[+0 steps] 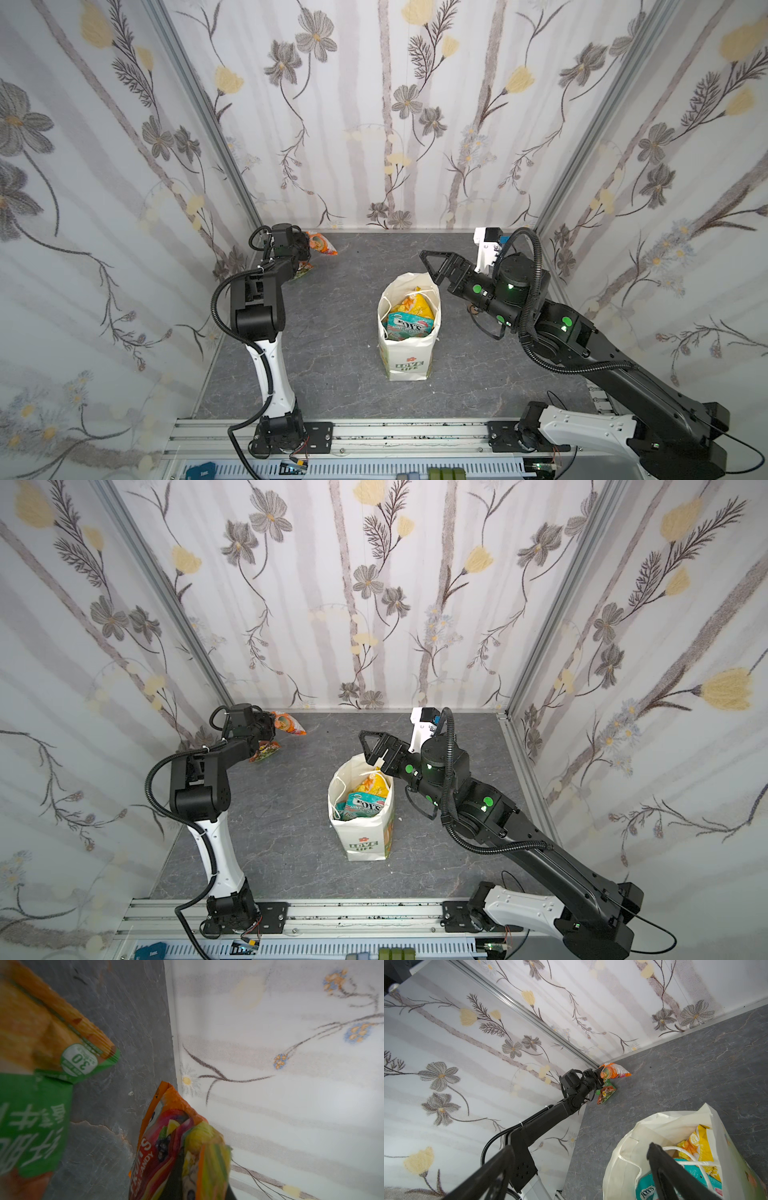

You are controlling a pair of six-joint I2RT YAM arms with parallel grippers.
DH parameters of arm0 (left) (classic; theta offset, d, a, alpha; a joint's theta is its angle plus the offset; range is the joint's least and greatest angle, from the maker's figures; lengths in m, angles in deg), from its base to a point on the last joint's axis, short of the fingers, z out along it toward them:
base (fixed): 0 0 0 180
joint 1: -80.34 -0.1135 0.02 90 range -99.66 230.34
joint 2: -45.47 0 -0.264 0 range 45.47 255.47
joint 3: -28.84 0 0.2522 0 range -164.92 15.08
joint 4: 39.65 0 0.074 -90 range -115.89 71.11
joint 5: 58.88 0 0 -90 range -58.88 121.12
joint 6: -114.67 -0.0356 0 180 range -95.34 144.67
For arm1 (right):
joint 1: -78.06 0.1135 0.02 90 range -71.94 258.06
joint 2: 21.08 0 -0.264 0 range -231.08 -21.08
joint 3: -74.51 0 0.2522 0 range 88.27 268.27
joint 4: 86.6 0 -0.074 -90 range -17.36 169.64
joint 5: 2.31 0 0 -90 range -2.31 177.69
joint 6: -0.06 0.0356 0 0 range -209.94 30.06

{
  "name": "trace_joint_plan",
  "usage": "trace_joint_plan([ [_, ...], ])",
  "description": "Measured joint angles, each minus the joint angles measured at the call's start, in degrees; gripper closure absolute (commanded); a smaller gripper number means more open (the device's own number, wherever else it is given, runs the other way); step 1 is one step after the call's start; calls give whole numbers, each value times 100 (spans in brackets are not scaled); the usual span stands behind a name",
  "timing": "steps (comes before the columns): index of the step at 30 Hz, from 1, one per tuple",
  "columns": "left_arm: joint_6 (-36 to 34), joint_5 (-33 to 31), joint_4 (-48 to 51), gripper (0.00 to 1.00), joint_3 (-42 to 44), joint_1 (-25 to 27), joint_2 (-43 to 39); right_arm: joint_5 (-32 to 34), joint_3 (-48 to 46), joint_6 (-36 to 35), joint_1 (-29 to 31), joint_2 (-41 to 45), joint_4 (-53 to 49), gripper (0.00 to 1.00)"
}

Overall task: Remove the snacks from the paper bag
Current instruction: 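Drop the orange packet by the green packet with left gripper while right arm withdraws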

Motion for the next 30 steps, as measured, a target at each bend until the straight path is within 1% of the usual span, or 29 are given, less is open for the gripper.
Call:
trace_joint_plan([
  [4, -490, 116, 553, 90, -402, -9, 116, -4, 2, 39, 2, -2, -61, 1],
  [6, -728, 166, 765, 81, -516, -13, 118, -7, 2, 63, 2, 13, -81, 1],
  [11, -1145, 245, 1327, 71, -643, -15, 136, -7, 7, 103, 2, 44, -81, 1],
  [14, -1429, 295, 1864, 63, -955, -20, 210, -7, 72, 101, 7, 4, -107, 1],
  [18, -1899, 306, 2704, 58, -1460, -11, 286, -61, 229, 98, 7, -107, -243, 1],
  [20, -2074, 299, 3012, 57, -1578, -4, 282, -68, 284, 94, 7, -140, -273, 1],
  [22, -2216, 227, 3388, 54, -1692, -4, 280, -68, 306, 92, 7, -155, -282, 1],
  [26, -2476, 26, 4138, 42, -2087, 4, 271, -70, 374, 74, 4, -234, -275, 1],
  [30, -2830, -284, 4756, 36, -2516, 9, 201, -114, 492, -15, 0, -330, -280, 1],
])
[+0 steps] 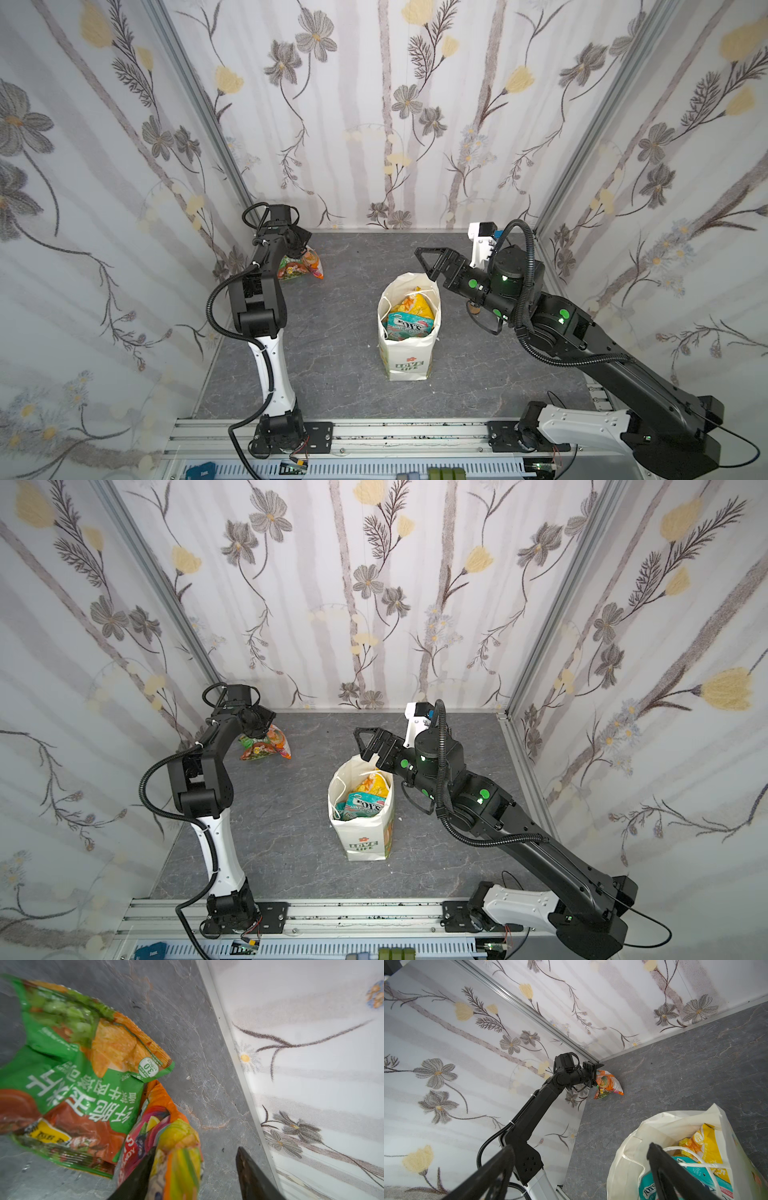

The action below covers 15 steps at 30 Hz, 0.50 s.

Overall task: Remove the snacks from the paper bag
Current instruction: 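Drop the orange packet by the green packet with left gripper while right arm withdraws, then return the left gripper toward the bag while the right gripper moves over the bag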

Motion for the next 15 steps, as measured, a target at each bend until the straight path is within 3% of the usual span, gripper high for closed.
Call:
trace_joint_plan([
  [7, -525, -494, 496, 32, -595, 20, -313, -13, 72, -59, 0, -114, -4, 1],
  [15, -811, -505, 407, 29, -302, 140, -1126, -63, 221, -129, -31, -249, 4, 1],
])
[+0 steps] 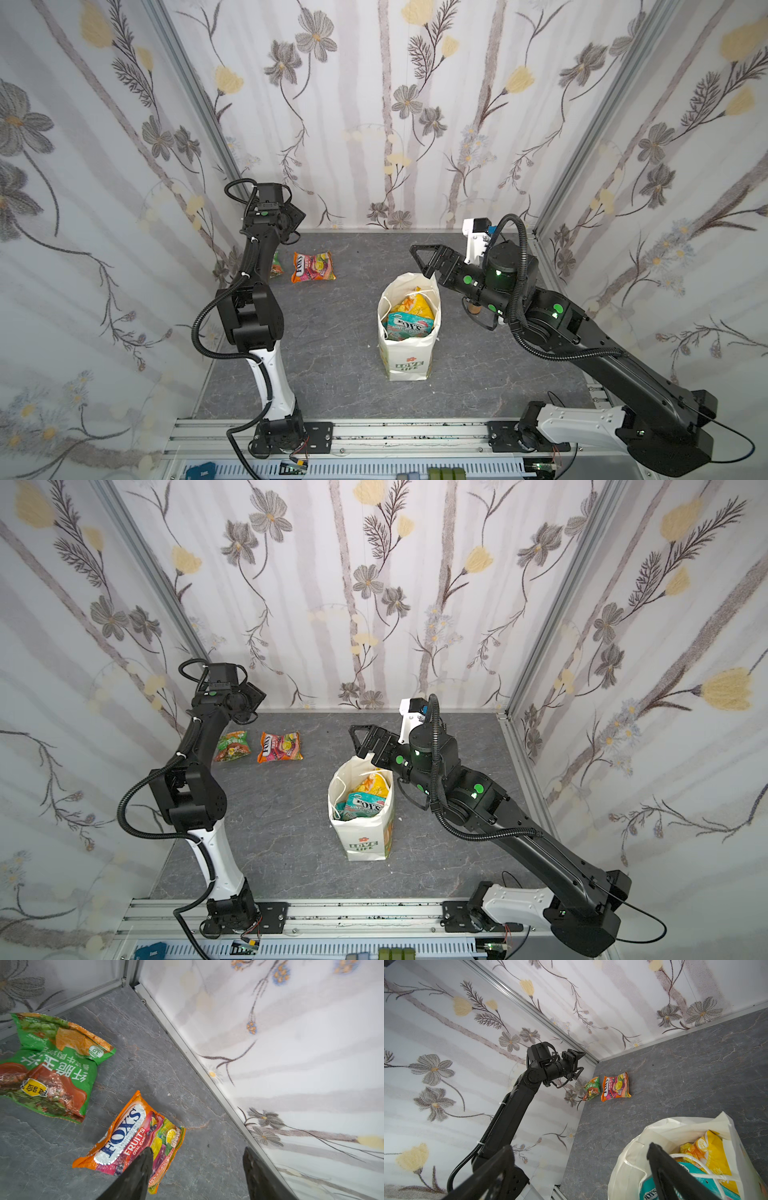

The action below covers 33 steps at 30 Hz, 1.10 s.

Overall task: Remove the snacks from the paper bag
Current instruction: 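Return the left gripper toward the bag while the right gripper moves over the bag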

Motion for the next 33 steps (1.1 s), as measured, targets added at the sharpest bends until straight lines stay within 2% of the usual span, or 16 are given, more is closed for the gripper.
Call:
trace_joint_plan([
  [11, -17, 868, -1019, 25, 1335, 487, -1908, -186, 201, -66, -33, -181, -24, 1],
  [17, -315, 1102, -1117, 21, 1729, 1086, -2699, -326, 282, -162, -33, -319, -223, 1],
  [25, -1231, 942, -675, 11, 2236, 1786, -4017, -501, 391, -229, -33, -492, -393, 1],
  [28, -1493, 883, -463, 10, 2553, 1873, -4599, -570, 400, -234, -33, -560, -533, 2],
  [33, -1895, 822, 153, 7, 2721, 1908, -5311, -721, 402, -273, -13, -706, -761, 15],
])
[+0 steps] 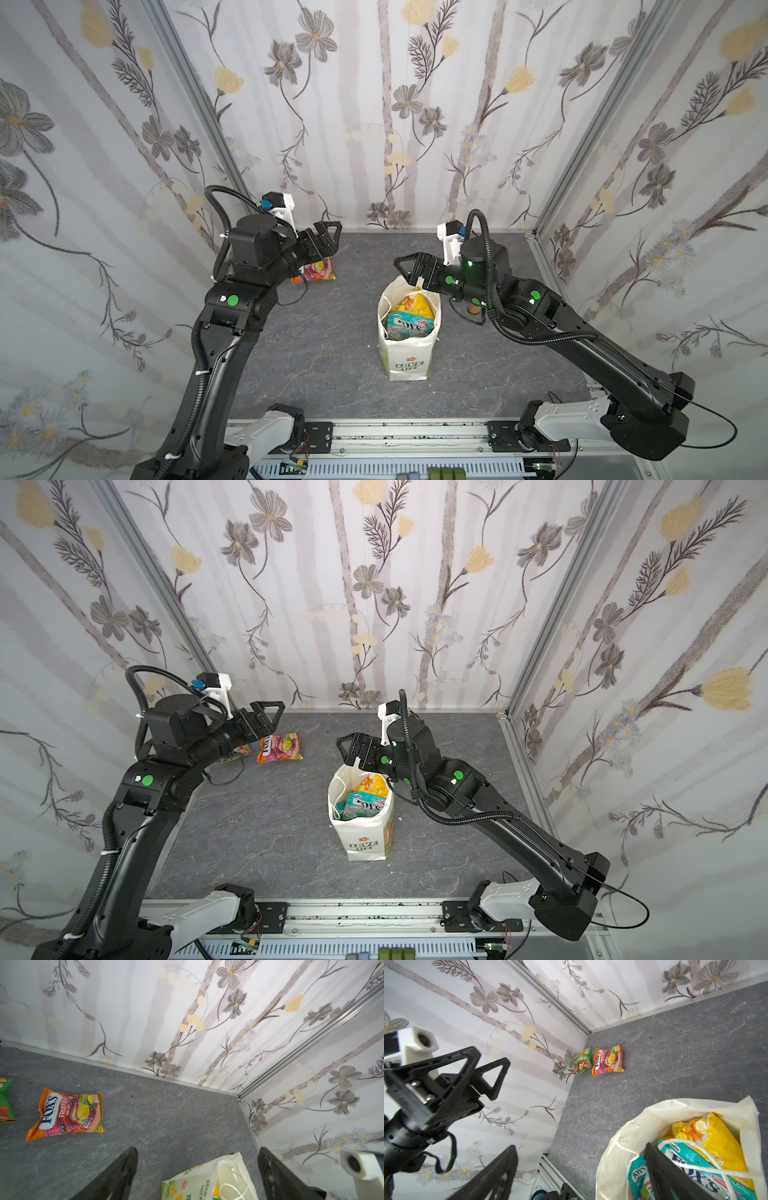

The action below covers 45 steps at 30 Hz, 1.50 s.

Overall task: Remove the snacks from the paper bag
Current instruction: 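Return the left gripper toward the bag while the right gripper moves over the bag, then reach the right gripper down into the bag toward the teal Fox's packet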

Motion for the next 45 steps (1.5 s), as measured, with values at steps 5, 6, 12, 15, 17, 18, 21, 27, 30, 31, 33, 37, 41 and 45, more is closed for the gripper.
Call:
trace_joint_plan([
  [5, -525, 240, 833, 5, -190, 2, -400, -120, 83, 0, 96, -273, -310, 29],
  [6, -645, 330, 977, 5, -203, 7, -452, -151, 131, 0, 107, -339, -382, 31],
  [12, -1379, 1093, 1696, 0, -46, 199, -774, 166, 647, 0, 118, -892, -977, 43],
  [15, -1668, 1626, 1862, 0, 170, 317, -911, 424, 815, 0, 96, -1207, -1272, 41],
  [17, -1788, 1932, 1937, 0, 369, 350, -981, 542, 846, 0, 85, -1360, -1429, 41],
  [18, -1810, 2057, 1943, 0, 461, 365, -1008, 566, 859, 0, 74, -1425, -1504, 41],
  [21, -1825, 2402, 1958, 0, 643, 391, -1029, 579, 885, 0, 61, -1620, -1764, 41],
  [27, -1781, 2605, 1768, 0, 802, 402, -1012, 599, 778, -2, 61, -1851, -2109, 37],
  [30, -1751, 2557, 1668, 0, 885, 411, -988, 728, 732, -2, 61, -1919, -2149, 36],
  [31, -1731, 2538, 1635, 0, 918, 411, -981, 789, 717, 0, 61, -1943, -2181, 36],
  [33, -1648, 2507, 1558, 0, 955, 411, -984, 914, 691, 2, 61, -2006, -2232, 35],
  [37, -1635, 2428, 1440, 0, 970, 413, -1014, 1158, 616, 52, 61, -2129, -2277, 35],
  [41, -1635, 2304, 1421, 0, 992, 415, -1058, 1351, 463, 109, 72, -2221, -2280, 34],
  [45, -1635, 2240, 1403, 0, 1025, 415, -1091, 1467, 372, 114, 74, -2345, -2243, 31],
])
